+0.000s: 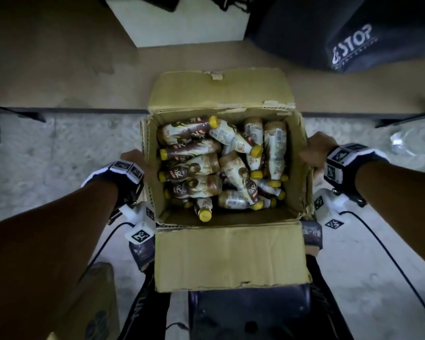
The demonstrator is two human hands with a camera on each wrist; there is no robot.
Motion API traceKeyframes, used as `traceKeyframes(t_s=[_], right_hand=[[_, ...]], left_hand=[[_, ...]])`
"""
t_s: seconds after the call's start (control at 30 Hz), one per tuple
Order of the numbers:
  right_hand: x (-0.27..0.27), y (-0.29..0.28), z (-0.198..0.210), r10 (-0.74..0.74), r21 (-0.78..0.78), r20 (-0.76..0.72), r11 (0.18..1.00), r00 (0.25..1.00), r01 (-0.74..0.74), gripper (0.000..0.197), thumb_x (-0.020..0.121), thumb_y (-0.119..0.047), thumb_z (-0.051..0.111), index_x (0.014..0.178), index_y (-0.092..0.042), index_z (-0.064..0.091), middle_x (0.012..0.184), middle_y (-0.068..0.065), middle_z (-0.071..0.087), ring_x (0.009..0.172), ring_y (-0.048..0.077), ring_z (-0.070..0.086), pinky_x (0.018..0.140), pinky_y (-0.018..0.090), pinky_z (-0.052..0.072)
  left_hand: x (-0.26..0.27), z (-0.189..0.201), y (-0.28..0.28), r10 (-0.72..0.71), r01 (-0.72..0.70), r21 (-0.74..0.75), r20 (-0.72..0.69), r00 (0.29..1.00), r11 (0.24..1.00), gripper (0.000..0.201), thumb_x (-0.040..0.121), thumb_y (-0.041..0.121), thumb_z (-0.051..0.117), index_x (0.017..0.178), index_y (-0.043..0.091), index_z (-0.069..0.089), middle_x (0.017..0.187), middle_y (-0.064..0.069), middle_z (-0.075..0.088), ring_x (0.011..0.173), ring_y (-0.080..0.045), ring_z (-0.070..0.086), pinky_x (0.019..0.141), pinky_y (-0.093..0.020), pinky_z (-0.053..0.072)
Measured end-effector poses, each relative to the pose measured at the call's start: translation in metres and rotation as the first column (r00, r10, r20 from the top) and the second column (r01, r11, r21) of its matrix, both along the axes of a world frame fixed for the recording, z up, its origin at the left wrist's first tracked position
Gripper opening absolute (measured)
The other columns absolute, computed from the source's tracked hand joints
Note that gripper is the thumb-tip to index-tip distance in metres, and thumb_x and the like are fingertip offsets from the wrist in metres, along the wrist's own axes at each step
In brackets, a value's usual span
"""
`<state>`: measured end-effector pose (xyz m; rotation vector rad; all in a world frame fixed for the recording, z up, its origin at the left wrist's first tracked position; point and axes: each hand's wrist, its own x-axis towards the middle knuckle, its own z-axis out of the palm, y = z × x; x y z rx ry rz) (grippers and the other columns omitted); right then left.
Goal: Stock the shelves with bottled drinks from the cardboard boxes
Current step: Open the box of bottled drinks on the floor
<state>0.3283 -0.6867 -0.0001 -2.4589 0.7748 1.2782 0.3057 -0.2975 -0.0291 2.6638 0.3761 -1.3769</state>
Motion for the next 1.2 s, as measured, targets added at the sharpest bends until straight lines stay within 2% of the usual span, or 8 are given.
traceKeyframes(t_s=[0.13, 0.27, 0.43, 0.57, 0.67, 0.73, 0.97, 1.2], right_hand=[[-0.014, 0.014, -0.021, -0.015, 0.012, 0.009, 1.0, 1.0, 0.015, 0.02, 0.089, -0.005, 0.049, 0.088, 0.007, 0.064, 0.087, 0.024, 0.066, 0.076, 0.037, 0.067, 0.069, 0.041, 0.058], [-0.031, 0.028, -0.038, -0.087, 0.046, 0.009, 0.995, 0.996, 0.087, 0.023, 0.086, -0.011, 0.053, 0.095, 0.004, 0.068, 0.091, 0.024, 0.07, 0.079, 0.038, 0.069, 0.076, 0.055, 0.059], [-0.023, 0.026, -0.036, -0.147, 0.094, -0.039, 0.984, 0.988, 0.15, 0.029, 0.086, -0.016, 0.059, 0.111, -0.001, 0.065, 0.1, 0.021, 0.069, 0.086, 0.037, 0.068, 0.08, 0.051, 0.059], [-0.02, 0.039, -0.02, -0.192, 0.032, 0.293, 0.981, 0.937, 0.191, 0.042, 0.089, -0.022, 0.053, 0.129, -0.012, 0.048, 0.113, 0.017, 0.063, 0.096, 0.035, 0.062, 0.08, 0.042, 0.055], [-0.016, 0.066, -0.014, -0.168, 0.104, 0.503, 0.986, 0.848, 0.134, 0.029, 0.092, -0.02, 0.053, 0.119, -0.01, 0.054, 0.106, 0.013, 0.064, 0.095, 0.029, 0.061, 0.077, 0.035, 0.052], [-0.013, 0.088, -0.021, -0.118, 0.214, 0.465, 0.977, 0.878, 0.018, 0.027, 0.096, -0.024, 0.053, 0.119, -0.011, 0.056, 0.104, 0.009, 0.067, 0.086, 0.019, 0.062, 0.067, 0.024, 0.048], [0.0, 0.128, -0.076, 0.319, 0.257, 0.206, 0.895, 0.925, -0.366, 0.08, 0.092, -0.048, 0.055, 0.155, -0.02, 0.014, 0.159, 0.008, 0.025, 0.137, 0.031, 0.04, 0.11, 0.04, 0.036], [-0.005, 0.132, -0.063, 0.107, 0.4, 0.093, 0.907, 0.99, -0.136, 0.071, 0.09, -0.045, 0.062, 0.145, -0.01, 0.035, 0.135, 0.009, 0.054, 0.117, 0.029, 0.056, 0.093, 0.033, 0.047]], left_hand=[[0.005, -0.009, 0.012, -0.059, 0.059, 0.03, 0.012, 0.998, 0.998, 0.033, 0.094, 0.018, 0.054, 0.063, 0.007, 0.047, 0.066, -0.007, 0.051, 0.054, -0.021, 0.047, 0.044, -0.026, 0.033], [0.009, -0.01, 0.017, -0.232, 0.232, 0.082, -0.001, 0.973, 0.969, 0.021, 0.097, 0.019, 0.049, 0.099, 0.002, 0.061, 0.108, -0.015, 0.062, 0.094, -0.032, 0.062, 0.072, -0.035, 0.051], [0.008, -0.007, 0.021, -0.023, 0.019, 0.049, 0.087, 0.996, 0.999, 0.025, 0.089, 0.033, 0.055, 0.083, 0.009, 0.059, 0.095, -0.015, 0.067, 0.085, -0.035, 0.064, 0.065, -0.032, 0.048], [0.001, 0.016, 0.006, 0.056, -0.079, 0.061, 0.32, 0.946, 0.995, 0.023, 0.089, 0.034, 0.055, 0.094, 0.012, 0.051, 0.08, -0.009, 0.054, 0.072, -0.03, 0.054, 0.063, -0.034, 0.044], [0.003, 0.015, -0.013, 0.018, 0.002, -0.079, 0.249, 0.968, 0.997, 0.02, 0.089, 0.028, 0.055, 0.103, 0.015, 0.054, 0.091, -0.009, 0.062, 0.077, -0.025, 0.054, 0.068, -0.032, 0.045], [0.009, 0.0, -0.022, -0.02, 0.048, -0.176, 0.159, 0.987, 0.983, 0.031, 0.086, 0.03, 0.059, 0.115, 0.018, 0.054, 0.106, -0.008, 0.065, 0.09, -0.025, 0.061, 0.075, -0.03, 0.048], [0.006, -0.056, -0.069, -0.355, 0.356, -0.137, 0.034, 0.934, 0.924, 0.081, 0.077, 0.052, 0.069, 0.144, 0.033, 0.026, 0.146, -0.014, 0.024, 0.134, -0.04, 0.026, 0.1, -0.051, 0.043], [0.008, -0.055, -0.085, -0.543, 0.56, -0.07, 0.168, 0.823, 0.826, 0.058, 0.082, 0.036, 0.063, 0.13, 0.019, 0.035, 0.131, -0.011, 0.047, 0.128, -0.03, 0.034, 0.099, -0.049, 0.04]])
